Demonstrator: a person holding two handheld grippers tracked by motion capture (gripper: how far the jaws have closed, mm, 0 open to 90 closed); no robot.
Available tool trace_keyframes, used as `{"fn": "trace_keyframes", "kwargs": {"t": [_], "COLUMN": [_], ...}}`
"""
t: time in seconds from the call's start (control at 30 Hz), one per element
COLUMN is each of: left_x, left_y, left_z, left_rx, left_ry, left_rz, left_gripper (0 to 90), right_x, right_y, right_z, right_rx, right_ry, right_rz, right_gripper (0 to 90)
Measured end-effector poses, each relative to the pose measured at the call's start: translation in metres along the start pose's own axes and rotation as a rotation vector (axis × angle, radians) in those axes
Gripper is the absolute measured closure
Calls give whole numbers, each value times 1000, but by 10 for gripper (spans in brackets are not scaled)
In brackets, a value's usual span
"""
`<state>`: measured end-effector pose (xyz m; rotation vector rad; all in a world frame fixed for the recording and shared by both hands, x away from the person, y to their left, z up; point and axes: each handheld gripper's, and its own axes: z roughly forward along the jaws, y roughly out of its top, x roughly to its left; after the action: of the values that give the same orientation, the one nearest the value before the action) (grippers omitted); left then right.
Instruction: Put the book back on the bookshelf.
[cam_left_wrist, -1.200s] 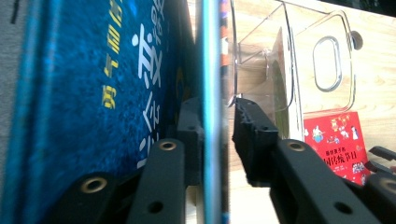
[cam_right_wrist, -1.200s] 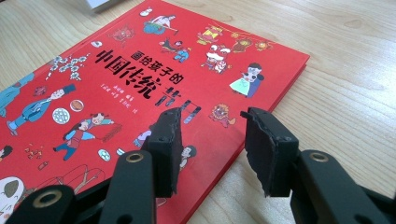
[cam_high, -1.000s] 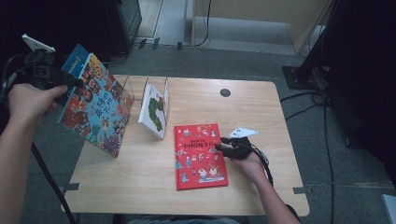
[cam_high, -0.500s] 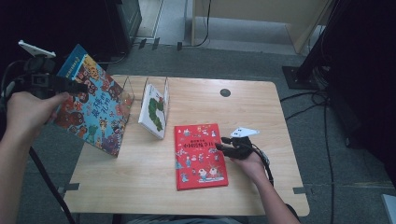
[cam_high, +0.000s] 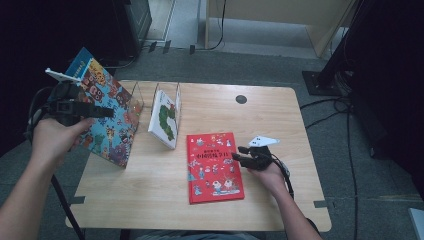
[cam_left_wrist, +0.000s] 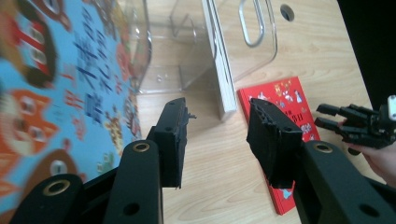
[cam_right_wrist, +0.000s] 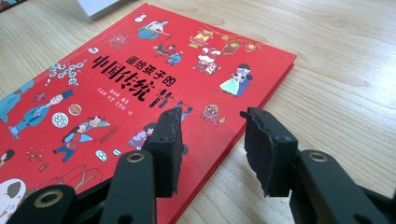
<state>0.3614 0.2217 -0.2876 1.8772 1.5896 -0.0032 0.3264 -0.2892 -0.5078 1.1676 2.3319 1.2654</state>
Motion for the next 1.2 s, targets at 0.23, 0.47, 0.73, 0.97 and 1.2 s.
{"fn": "trace_keyframes", "kwargs": {"t": [0.23, 0.47, 0.73, 0.97, 1.2], "left_x": [1, -7, -16, -24, -37], "left_y": [-15, -33, -52, -63, -72], "left_z": [16, 37, 66, 87, 110], "left_rx": [20, 37, 63, 67, 92], "left_ry": [-28, -40, -60, -79, -96], "left_rz": [-2, 27, 43, 54, 86], "left_gripper": [599, 642, 672, 683, 710], "right_x": [-1, -2, -1, -1, -3], "right_y": [0, -1, -1, -1, -2], "right_z": [-1, -1, -2, -2, -3], "right_rx": [3, 10, 10, 8, 11], "right_ry": [1, 0, -2, -3, -8], "right_rz": [1, 6, 9, -2, 7], "right_gripper": [585, 602, 638, 673, 692]}}
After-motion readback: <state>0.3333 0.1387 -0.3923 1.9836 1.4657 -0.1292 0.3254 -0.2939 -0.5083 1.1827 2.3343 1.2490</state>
